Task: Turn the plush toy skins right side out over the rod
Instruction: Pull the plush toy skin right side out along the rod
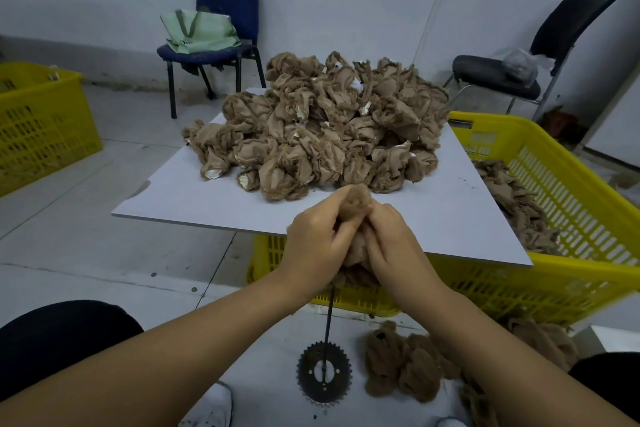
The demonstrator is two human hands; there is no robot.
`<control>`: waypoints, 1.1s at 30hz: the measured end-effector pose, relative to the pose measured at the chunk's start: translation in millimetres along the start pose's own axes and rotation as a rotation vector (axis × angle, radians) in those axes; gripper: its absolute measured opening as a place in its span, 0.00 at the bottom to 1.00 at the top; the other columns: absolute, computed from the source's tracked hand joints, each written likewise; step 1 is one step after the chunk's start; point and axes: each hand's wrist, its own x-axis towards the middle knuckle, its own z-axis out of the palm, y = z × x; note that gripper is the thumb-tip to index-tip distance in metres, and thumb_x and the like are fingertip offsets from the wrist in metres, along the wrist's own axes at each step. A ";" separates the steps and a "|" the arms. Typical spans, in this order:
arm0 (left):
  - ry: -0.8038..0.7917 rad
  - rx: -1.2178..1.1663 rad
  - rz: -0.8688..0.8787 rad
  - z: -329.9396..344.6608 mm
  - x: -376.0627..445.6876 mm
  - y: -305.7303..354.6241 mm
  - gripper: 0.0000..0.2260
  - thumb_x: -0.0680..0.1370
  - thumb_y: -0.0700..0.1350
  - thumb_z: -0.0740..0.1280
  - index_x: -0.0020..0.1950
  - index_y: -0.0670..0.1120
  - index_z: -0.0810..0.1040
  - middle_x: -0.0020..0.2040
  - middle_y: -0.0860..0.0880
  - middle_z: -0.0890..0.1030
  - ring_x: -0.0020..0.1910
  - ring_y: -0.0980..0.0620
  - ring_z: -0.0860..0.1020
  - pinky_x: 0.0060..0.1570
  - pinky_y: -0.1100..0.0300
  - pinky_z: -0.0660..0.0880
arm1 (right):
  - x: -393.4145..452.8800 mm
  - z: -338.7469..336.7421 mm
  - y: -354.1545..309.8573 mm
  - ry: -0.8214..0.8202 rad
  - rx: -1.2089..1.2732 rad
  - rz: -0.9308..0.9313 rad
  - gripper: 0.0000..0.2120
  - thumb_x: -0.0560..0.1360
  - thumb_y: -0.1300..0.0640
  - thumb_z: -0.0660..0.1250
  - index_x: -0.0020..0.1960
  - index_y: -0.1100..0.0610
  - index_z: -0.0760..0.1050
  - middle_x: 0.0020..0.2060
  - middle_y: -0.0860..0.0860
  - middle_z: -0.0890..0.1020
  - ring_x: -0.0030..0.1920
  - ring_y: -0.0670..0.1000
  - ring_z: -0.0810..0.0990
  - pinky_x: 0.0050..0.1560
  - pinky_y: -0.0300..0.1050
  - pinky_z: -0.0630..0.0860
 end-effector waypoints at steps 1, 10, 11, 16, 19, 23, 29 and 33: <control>0.011 -0.042 0.043 -0.5 -0.4 -0.2 0.17 0.81 0.51 0.62 0.66 0.45 0.78 0.45 0.52 0.83 0.43 0.58 0.80 0.42 0.63 0.77 | 1.9 -1.7 -1.8 0.000 0.013 -0.019 0.13 0.82 0.60 0.55 0.63 0.51 0.73 0.49 0.35 0.72 0.52 0.44 0.73 0.53 0.38 0.69; -0.162 -0.139 -0.162 2.9 -7.6 -18.5 0.16 0.82 0.52 0.61 0.70 0.55 0.73 0.35 0.48 0.81 0.34 0.53 0.79 0.37 0.48 0.78 | 3.3 3.9 8.2 -0.138 -0.021 -0.007 0.14 0.81 0.63 0.57 0.53 0.43 0.69 0.43 0.38 0.72 0.46 0.47 0.73 0.47 0.45 0.71; -0.193 -0.143 -0.203 1.6 -5.1 -17.5 0.16 0.81 0.55 0.61 0.67 0.53 0.76 0.38 0.48 0.83 0.38 0.51 0.81 0.41 0.45 0.79 | 3.1 4.5 7.7 -0.142 -0.022 0.014 0.14 0.81 0.62 0.57 0.51 0.42 0.68 0.42 0.38 0.72 0.46 0.46 0.73 0.46 0.43 0.71; -0.260 -0.046 -0.339 -1.0 7.1 -3.0 0.18 0.75 0.65 0.59 0.36 0.53 0.75 0.31 0.49 0.80 0.35 0.50 0.80 0.41 0.41 0.78 | 2.5 0.4 3.2 -0.208 -0.155 0.091 0.09 0.81 0.61 0.57 0.49 0.48 0.69 0.40 0.39 0.70 0.45 0.45 0.69 0.47 0.45 0.71; -0.244 -0.078 -0.413 0.3 13.1 4.3 0.21 0.73 0.68 0.58 0.32 0.53 0.75 0.28 0.52 0.78 0.33 0.51 0.79 0.42 0.41 0.78 | 3.9 -2.6 -6.6 -0.174 -0.275 0.073 0.08 0.81 0.62 0.57 0.55 0.54 0.73 0.39 0.39 0.66 0.45 0.48 0.67 0.44 0.45 0.69; -0.172 -0.244 -0.441 2.0 21.8 9.1 0.17 0.74 0.64 0.59 0.33 0.56 0.76 0.30 0.53 0.77 0.35 0.48 0.78 0.45 0.36 0.77 | 8.0 -8.0 -20.0 -0.102 -0.372 0.025 0.14 0.80 0.63 0.59 0.63 0.56 0.73 0.46 0.45 0.74 0.45 0.49 0.68 0.41 0.43 0.66; -0.246 -0.230 -0.619 0.1 21.8 2.2 0.14 0.66 0.68 0.60 0.41 0.62 0.77 0.41 0.60 0.80 0.44 0.62 0.78 0.57 0.47 0.76 | 12.8 -2.6 -20.3 -0.204 -0.406 0.097 0.13 0.80 0.60 0.57 0.63 0.55 0.72 0.45 0.46 0.72 0.47 0.49 0.67 0.41 0.45 0.70; -0.330 -0.154 -0.679 -2.9 26.3 1.7 0.13 0.64 0.67 0.59 0.41 0.62 0.72 0.45 0.60 0.76 0.47 0.59 0.76 0.59 0.47 0.75 | 9.2 5.7 -18.9 -0.205 -0.311 0.189 0.11 0.81 0.59 0.56 0.62 0.55 0.71 0.42 0.45 0.70 0.46 0.50 0.70 0.42 0.49 0.73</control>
